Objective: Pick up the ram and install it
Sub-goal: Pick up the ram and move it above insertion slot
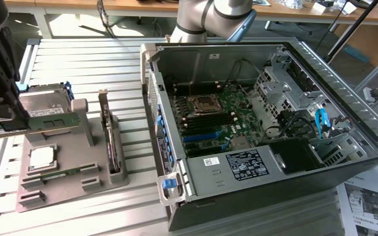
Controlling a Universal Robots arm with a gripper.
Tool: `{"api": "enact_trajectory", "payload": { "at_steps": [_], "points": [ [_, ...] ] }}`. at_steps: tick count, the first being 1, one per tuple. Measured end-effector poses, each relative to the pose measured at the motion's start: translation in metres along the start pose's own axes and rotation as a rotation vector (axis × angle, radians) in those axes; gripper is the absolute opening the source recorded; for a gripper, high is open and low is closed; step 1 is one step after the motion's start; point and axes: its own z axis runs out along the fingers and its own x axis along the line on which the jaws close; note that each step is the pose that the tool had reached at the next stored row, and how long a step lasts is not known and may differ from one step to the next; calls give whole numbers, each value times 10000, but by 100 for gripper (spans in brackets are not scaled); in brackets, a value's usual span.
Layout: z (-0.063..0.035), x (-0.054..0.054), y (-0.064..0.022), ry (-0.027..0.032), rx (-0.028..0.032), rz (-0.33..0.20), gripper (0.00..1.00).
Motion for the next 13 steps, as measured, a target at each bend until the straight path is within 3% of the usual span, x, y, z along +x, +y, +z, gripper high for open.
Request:
{"api": "enact_trajectory", "payload": {
  "at_steps": [8,13],
  "points": [
    [-9,15,-270,1,-17,-1,13],
    [-17,26,-487,5,-31,0,13]
  ]
}}
